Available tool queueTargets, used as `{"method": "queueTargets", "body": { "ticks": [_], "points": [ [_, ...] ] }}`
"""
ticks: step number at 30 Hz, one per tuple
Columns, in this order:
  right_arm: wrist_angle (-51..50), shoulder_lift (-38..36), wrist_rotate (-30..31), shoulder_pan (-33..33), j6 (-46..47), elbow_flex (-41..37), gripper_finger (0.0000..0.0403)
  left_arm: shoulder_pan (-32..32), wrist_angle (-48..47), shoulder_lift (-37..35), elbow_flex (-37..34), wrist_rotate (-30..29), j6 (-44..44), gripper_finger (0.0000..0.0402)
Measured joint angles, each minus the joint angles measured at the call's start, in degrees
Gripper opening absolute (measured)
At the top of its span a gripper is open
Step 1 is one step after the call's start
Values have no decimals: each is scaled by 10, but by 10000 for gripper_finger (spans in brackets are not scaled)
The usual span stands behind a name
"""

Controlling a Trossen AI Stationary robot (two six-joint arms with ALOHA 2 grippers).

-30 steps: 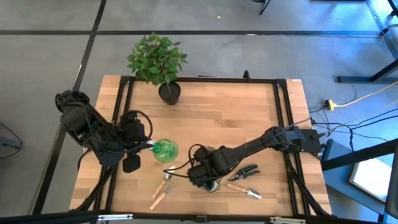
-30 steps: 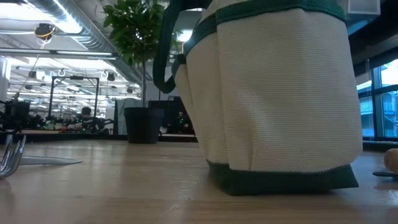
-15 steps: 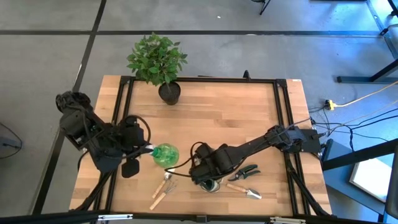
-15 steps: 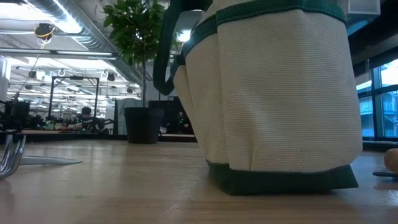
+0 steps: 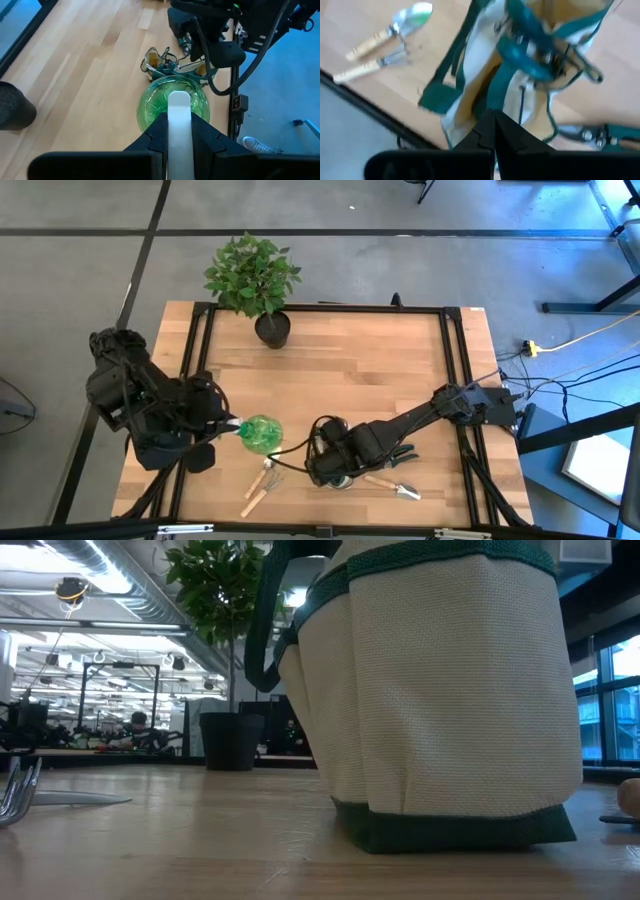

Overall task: Pick & Place Garden tools in Gardening bag
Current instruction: Put the green spray bottle into the brown gardening bag

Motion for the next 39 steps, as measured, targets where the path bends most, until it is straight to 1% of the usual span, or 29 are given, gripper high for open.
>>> {"method": "queueTargets", "body": {
  "ticks": [3,5,7,9,12,14,16,18,20,24,30,34,39],
  "points": [
    [9,0,-32,-1,-13,0,1,-10,0,0,0,-2,6,38],
    [22,5,-35,-2,-19,0,7,-15,0,0,0,-2,13,38],
    [33,14,-35,-4,-28,0,23,-24,0,0,0,-8,18,38],
    [44,22,-44,-7,-32,0,50,-34,0,0,0,-15,20,38],
    [39,30,-65,-15,-21,0,105,-50,-1,0,0,-23,22,38],
    [21,31,-64,-19,5,-1,145,-61,-1,0,0,-31,22,38],
    [7,31,-50,-22,26,-1,179,-70,-1,0,0,-35,21,38],
    [-11,31,-47,-26,40,-1,207,-78,-1,0,0,-35,20,38],
    [-15,31,-48,-31,46,-1,223,-84,0,0,0,-36,17,38],
    [14,31,-48,-35,60,-23,233,-92,0,0,0,-38,16,38],
    [24,32,-65,-35,83,-71,226,-93,0,-1,0,-33,16,38],
    [41,31,-59,-35,98,-81,220,-92,0,-1,0,-31,16,38],
    [54,31,-33,-43,104,-82,217,-92,0,-1,0,-31,16,38]
  ]
}}
